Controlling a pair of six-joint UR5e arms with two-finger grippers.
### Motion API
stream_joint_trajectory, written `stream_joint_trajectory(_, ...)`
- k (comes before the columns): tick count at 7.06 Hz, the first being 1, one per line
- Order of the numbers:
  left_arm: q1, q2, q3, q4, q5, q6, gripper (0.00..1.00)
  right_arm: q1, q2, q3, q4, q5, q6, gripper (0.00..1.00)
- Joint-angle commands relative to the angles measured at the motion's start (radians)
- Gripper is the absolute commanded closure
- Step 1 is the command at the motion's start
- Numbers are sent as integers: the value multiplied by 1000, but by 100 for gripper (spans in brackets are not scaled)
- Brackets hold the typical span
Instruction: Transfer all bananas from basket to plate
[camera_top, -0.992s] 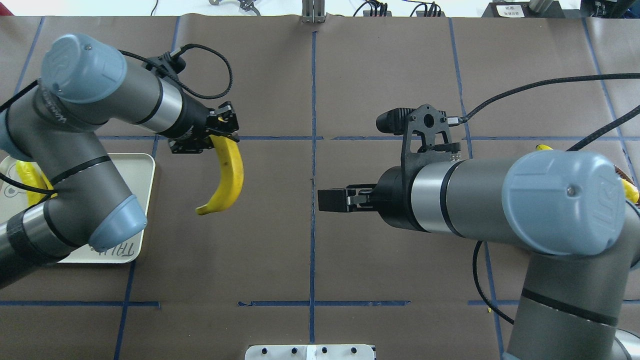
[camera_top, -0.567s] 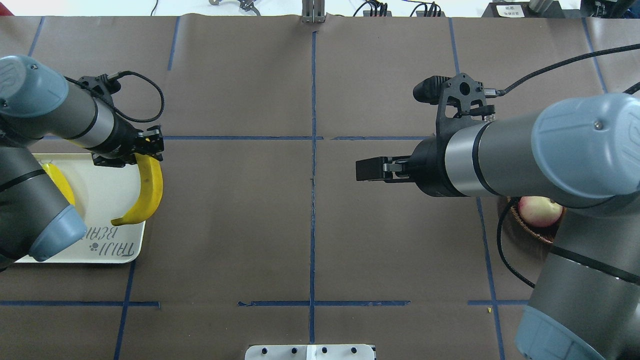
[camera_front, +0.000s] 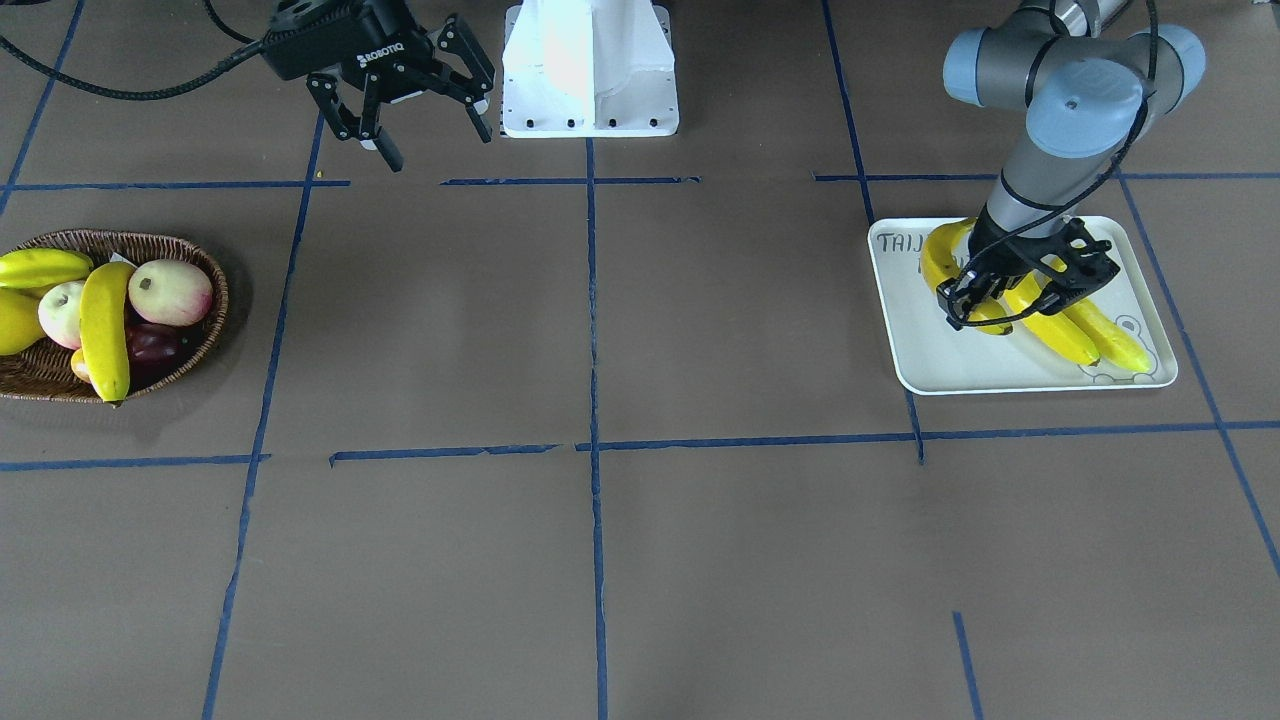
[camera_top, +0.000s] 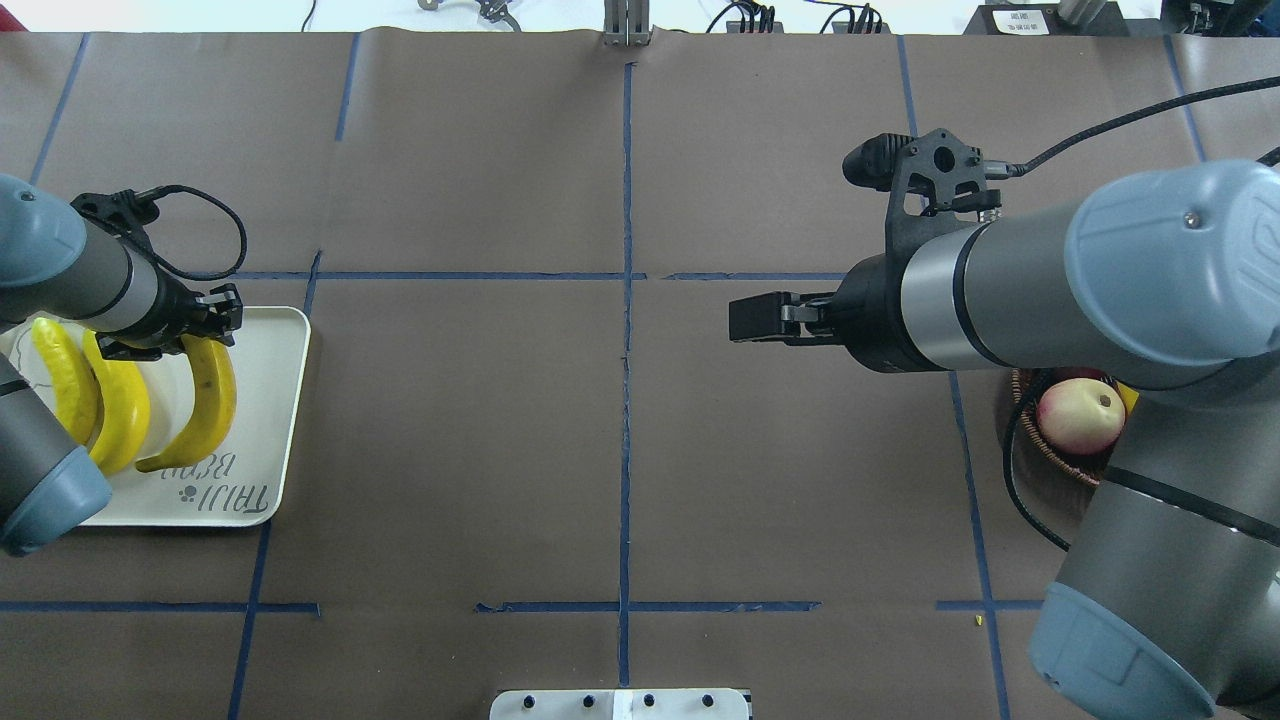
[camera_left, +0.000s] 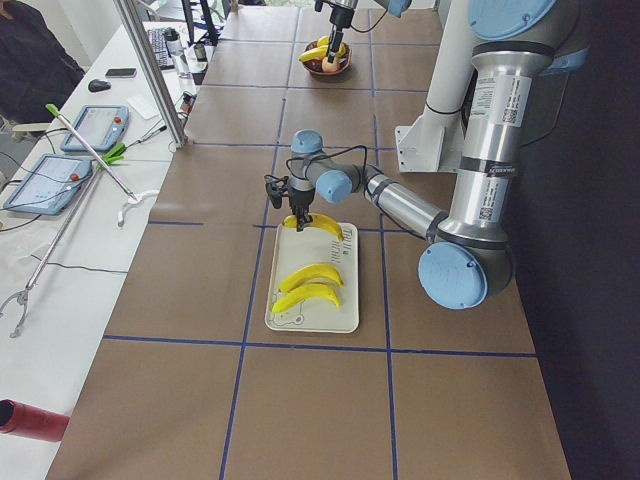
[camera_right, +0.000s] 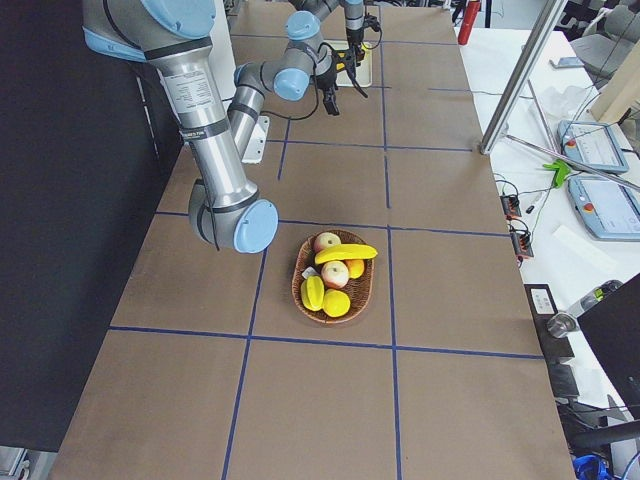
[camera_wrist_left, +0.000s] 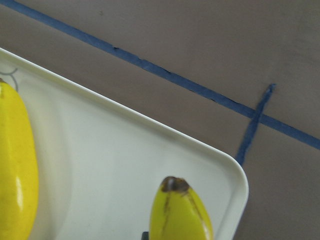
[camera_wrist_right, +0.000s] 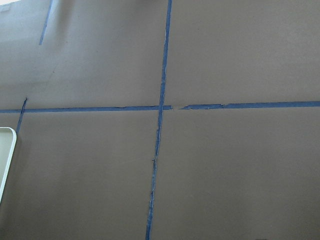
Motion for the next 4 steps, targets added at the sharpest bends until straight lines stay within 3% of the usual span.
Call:
stream_joint_trajectory(1, 6, 9, 36, 0, 81, 38, 100, 7, 0, -3, 0, 0, -1, 0)
stream_joint_trajectory(2, 6, 26, 37, -2, 93, 75, 95, 10, 0, -3, 0, 2, -3, 0)
stream_joint_trajectory(3, 8, 35, 38, -6, 118, 93, 1, 13, -5, -3, 1, 2, -3, 0)
stream_joint_trajectory(4, 11, 31, 38, -13, 148, 89, 0, 24, -5, -2, 1, 21, -1, 0)
